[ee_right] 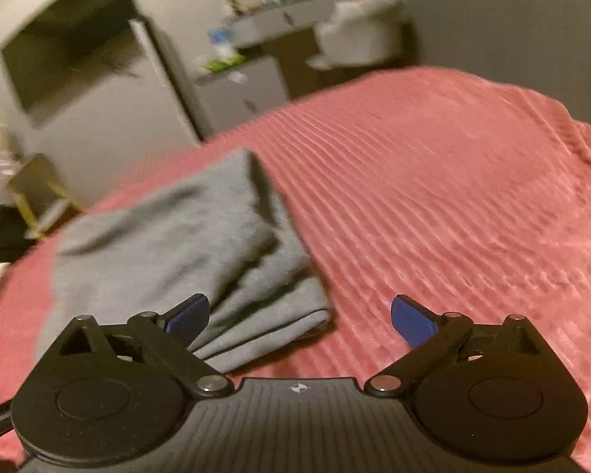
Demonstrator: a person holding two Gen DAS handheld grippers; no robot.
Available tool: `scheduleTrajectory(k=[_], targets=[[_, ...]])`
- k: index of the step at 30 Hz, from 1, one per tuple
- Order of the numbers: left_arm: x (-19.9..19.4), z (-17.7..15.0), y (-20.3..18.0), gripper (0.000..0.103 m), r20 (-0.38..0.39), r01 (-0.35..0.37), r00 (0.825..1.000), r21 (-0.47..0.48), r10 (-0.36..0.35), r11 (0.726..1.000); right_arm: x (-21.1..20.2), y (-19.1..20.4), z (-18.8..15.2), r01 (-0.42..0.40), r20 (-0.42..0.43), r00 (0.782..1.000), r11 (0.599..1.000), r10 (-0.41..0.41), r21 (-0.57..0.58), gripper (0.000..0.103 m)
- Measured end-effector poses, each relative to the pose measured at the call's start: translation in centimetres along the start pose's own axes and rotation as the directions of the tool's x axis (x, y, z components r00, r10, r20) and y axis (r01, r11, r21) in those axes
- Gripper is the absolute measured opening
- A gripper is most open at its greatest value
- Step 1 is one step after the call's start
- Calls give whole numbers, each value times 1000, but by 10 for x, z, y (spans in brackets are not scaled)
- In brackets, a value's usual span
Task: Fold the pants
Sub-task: 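Open both tools and withdraw from the folded sweatpants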
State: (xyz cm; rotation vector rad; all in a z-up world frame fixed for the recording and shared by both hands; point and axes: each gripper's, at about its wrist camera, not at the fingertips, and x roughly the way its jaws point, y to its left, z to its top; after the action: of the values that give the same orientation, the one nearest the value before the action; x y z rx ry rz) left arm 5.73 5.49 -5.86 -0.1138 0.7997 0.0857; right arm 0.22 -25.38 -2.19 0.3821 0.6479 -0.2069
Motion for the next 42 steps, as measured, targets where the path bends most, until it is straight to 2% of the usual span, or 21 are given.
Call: scheduleTrajectory(k=[4,8,12,16,20,21,24,27,33,42], targets=[[-24,-10,-12,103,27,27,999,60,-29,998,-44,11,-9,-36,21,999,981,41,-193,99],[-49,-20,-21,103,78,22,996,130,-32,991,-87,19,-18,-127,69,985,933,159,-337,99],[-64,-23,-25,103,72,44,996,165,-56,985,-99,34,-21,-190,32,976,907,217,-376,99],[-69,-24,-32,103,52,61,996,216,-74,975,-87,60,-23,-192,-96,981,891,167,-412,99],[-60,-26,-42,103,24,52,998,259,-61,964,-64,76,-22,-87,-147,989,883,21,-461,99],[-55,-25,-45,103,14,45,999,272,-51,961,-59,77,-23,-79,-148,989,887,12,-456,99],[-42,-21,-51,103,-11,31,1000,282,-29,959,-38,77,-21,-78,-172,985,918,11,-390,99],[-33,-21,-49,103,-25,44,999,258,-39,965,-16,81,-24,-73,-199,980,930,0,-361,99],[-18,-20,-39,103,-85,86,994,173,-72,981,3,90,-35,-50,-170,985,907,-24,-418,99],[-10,-22,-47,103,-116,91,991,180,-71,979,12,87,-36,-43,-184,982,913,-35,-406,99]])
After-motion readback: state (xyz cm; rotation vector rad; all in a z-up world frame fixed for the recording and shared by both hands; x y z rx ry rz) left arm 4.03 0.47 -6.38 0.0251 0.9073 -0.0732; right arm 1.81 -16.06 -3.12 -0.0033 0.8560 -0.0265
